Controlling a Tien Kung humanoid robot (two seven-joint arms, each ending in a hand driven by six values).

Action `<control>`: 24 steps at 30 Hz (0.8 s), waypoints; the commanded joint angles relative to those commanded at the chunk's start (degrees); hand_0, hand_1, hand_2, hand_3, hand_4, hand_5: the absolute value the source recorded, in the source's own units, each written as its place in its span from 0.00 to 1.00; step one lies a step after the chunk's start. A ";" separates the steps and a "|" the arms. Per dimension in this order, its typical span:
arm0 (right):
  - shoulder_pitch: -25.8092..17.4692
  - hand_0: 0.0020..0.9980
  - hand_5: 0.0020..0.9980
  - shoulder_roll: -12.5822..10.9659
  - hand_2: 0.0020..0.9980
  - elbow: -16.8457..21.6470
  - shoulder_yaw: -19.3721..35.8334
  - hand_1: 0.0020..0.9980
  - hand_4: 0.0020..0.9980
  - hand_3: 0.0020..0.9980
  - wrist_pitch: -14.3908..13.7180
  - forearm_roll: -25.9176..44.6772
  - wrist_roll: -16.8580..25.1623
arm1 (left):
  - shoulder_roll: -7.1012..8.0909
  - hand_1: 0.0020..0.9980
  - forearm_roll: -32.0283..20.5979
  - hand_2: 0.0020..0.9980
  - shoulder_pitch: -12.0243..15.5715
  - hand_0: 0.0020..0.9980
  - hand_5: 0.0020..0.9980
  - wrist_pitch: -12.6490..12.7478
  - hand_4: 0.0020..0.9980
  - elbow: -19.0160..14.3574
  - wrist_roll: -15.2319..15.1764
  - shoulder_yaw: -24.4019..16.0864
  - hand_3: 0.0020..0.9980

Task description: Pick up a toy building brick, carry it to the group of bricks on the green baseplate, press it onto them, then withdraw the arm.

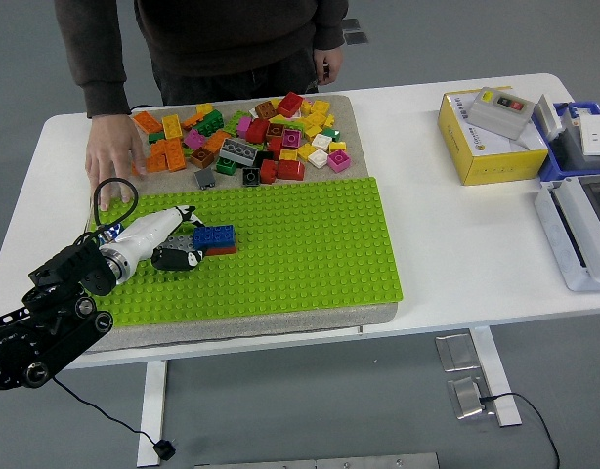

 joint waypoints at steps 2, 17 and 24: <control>0.00 0.64 1.00 0.02 0.68 -0.03 0.05 0.59 0.50 0.68 -0.01 -0.07 0.04 | 0.08 1.00 0.05 1.00 -0.04 1.00 0.31 -0.06 0.58 -0.12 0.03 -0.04 0.80; 0.03 0.64 1.00 0.01 0.68 -0.10 0.05 0.59 0.50 0.68 -0.05 -0.11 0.28 | 0.75 1.00 -0.21 1.00 -0.40 1.00 0.31 -0.57 0.58 -0.92 -0.01 -0.20 0.79; 0.01 0.64 1.00 0.00 0.68 -0.22 -0.02 0.59 0.50 0.68 -0.05 0.19 0.53 | 1.37 1.00 -1.00 1.00 -0.64 1.00 0.31 -1.80 0.60 -1.24 0.35 0.30 0.79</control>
